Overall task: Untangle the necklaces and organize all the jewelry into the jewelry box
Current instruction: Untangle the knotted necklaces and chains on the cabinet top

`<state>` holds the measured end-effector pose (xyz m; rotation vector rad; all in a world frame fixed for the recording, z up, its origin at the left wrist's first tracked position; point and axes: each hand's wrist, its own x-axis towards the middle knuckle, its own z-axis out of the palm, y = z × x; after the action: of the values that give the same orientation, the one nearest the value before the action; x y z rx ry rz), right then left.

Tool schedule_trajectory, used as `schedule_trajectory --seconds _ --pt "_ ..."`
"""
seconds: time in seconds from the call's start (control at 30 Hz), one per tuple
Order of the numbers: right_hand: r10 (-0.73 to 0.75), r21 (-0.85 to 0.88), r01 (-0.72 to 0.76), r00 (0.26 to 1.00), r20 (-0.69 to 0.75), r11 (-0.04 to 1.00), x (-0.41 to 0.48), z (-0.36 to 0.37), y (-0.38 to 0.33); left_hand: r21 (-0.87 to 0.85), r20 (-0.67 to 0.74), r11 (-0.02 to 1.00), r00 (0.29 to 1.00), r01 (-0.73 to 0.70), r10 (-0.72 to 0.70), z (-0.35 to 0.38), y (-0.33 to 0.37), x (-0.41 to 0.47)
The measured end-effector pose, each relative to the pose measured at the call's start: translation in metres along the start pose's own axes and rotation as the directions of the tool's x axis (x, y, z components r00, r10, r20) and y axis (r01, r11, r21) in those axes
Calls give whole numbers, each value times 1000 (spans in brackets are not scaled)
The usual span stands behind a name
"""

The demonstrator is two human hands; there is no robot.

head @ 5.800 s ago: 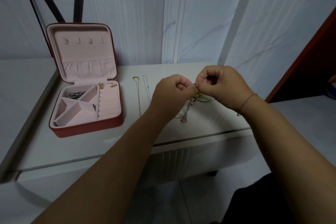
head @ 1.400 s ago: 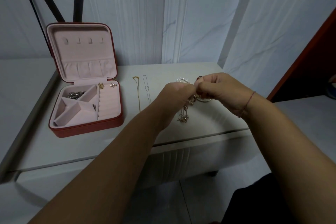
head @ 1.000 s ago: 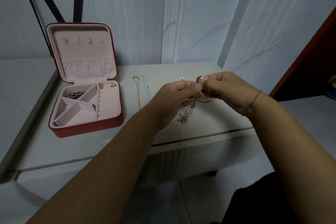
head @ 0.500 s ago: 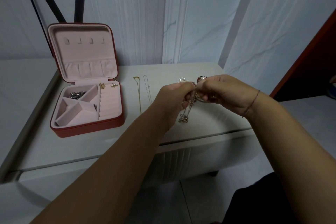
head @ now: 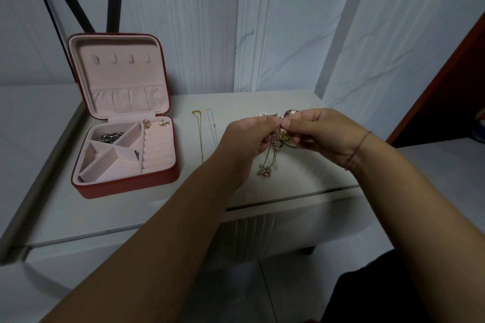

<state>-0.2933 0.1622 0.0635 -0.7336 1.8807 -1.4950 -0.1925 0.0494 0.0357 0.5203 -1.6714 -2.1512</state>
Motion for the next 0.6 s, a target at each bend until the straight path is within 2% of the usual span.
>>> schedule_trajectory --seconds 0.3,0.5,0.6 --pt "15 4 -15 1000 -10 1000 2 4 -2 -15 12 999 999 44 -44 -1 1 2" --pt "-13 -67 6 996 -91 998 2 4 -4 -63 56 988 989 144 -140 3 1 0" --pt "-10 -29 6 993 -114 1000 1 4 -6 -48 106 977 974 208 -202 4 3 0"
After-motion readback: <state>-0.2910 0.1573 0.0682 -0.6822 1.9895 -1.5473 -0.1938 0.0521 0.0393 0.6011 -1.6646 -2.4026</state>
